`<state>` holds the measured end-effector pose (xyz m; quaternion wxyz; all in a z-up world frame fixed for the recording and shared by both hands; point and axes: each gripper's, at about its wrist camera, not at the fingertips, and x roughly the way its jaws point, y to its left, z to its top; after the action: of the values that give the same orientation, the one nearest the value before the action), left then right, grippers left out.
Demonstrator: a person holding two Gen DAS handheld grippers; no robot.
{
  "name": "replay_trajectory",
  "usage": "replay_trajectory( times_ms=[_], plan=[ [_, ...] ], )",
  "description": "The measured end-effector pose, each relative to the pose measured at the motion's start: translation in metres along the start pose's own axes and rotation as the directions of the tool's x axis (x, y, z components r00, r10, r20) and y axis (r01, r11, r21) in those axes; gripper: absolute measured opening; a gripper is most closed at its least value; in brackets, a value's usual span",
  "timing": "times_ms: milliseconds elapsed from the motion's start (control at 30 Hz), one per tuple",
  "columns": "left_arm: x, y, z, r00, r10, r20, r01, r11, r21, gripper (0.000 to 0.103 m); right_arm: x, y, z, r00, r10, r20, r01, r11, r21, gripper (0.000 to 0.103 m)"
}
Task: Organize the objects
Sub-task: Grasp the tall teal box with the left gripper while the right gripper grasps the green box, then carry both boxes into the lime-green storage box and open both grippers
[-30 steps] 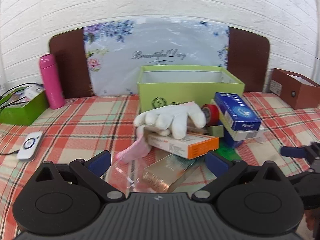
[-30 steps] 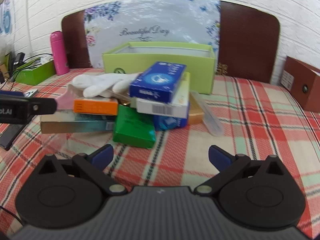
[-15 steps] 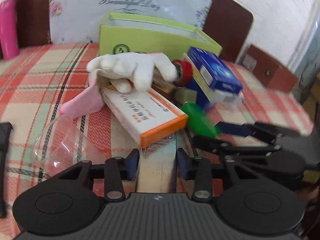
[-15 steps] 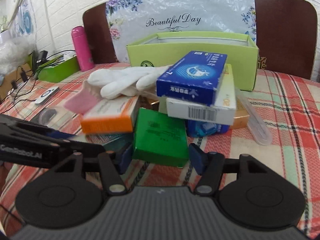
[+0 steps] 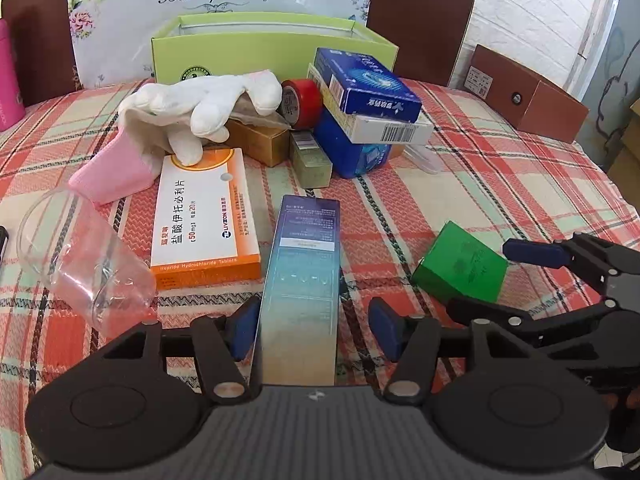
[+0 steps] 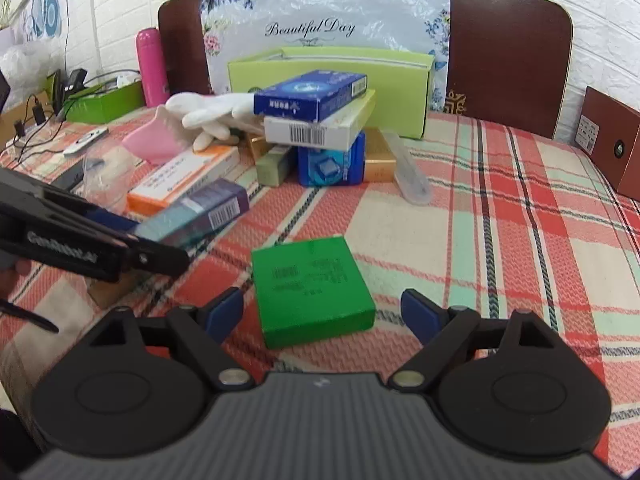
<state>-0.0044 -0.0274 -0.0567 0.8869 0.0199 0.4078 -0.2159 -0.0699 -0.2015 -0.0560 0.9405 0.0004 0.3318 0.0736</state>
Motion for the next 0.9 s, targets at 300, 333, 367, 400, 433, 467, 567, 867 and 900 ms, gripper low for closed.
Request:
replay_trajectory(
  times_ms=[300, 333, 367, 400, 433, 467, 567, 867, 900],
  plan=[
    [0.007, -0.007, 0.001, 1.000, 0.012, 0.015, -0.012, 1.000, -0.008, 0.069, 0.017, 0.010, -0.002, 0.999, 0.030, 0.012, -0.030, 0.999, -0.039, 0.070],
    [0.008, -0.010, 0.002, 1.000, 0.023, 0.017, -0.023, 1.000, 0.009, 0.064, 0.017, 0.010, -0.003, 1.000, 0.024, 0.019, -0.023, 0.999, -0.043, 0.069],
    [0.008, -0.012, 0.003, 0.999, 0.044, 0.022, -0.044, 0.999, 0.029, 0.045, 0.016, 0.010, -0.004, 0.999, 0.023, 0.026, -0.022, 0.999, -0.046, 0.065],
    [0.008, -0.013, 0.003, 0.998, 0.049, 0.026, -0.050, 0.998, 0.046, 0.041, 0.015, 0.010, -0.004, 0.999, 0.027, 0.027, -0.026, 0.999, -0.048, 0.064],
    [0.007, -0.010, 0.004, 0.999, 0.034, 0.022, -0.035, 0.998, 0.043, 0.041, 0.014, 0.010, -0.004, 0.999, 0.024, 0.027, -0.023, 0.999, -0.048, 0.064],
    [0.006, -0.008, 0.004, 1.000, 0.019, 0.018, -0.020, 0.999, 0.031, 0.041, 0.012, 0.010, -0.004, 0.999, 0.021, 0.030, -0.020, 0.999, -0.047, 0.064],
    [-0.007, -0.004, 0.006, 0.999, -0.026, 0.031, 0.026, 0.999, 0.020, 0.041, 0.004, 0.008, -0.002, 0.998, 0.012, 0.056, -0.009, 0.999, -0.041, 0.063],
    [-0.053, 0.009, 0.051, 0.969, -0.122, 0.214, 0.122, 0.992, 0.012, 0.041, -0.035, -0.017, 0.046, 0.967, -0.007, 0.256, 0.007, 1.000, 0.004, 0.062],
    [-0.056, 0.011, 0.059, 0.964, -0.115, 0.238, 0.116, 0.993, 0.011, 0.041, -0.038, -0.020, 0.053, 0.959, -0.005, 0.285, 0.005, 1.000, 0.000, 0.062]
  ],
)
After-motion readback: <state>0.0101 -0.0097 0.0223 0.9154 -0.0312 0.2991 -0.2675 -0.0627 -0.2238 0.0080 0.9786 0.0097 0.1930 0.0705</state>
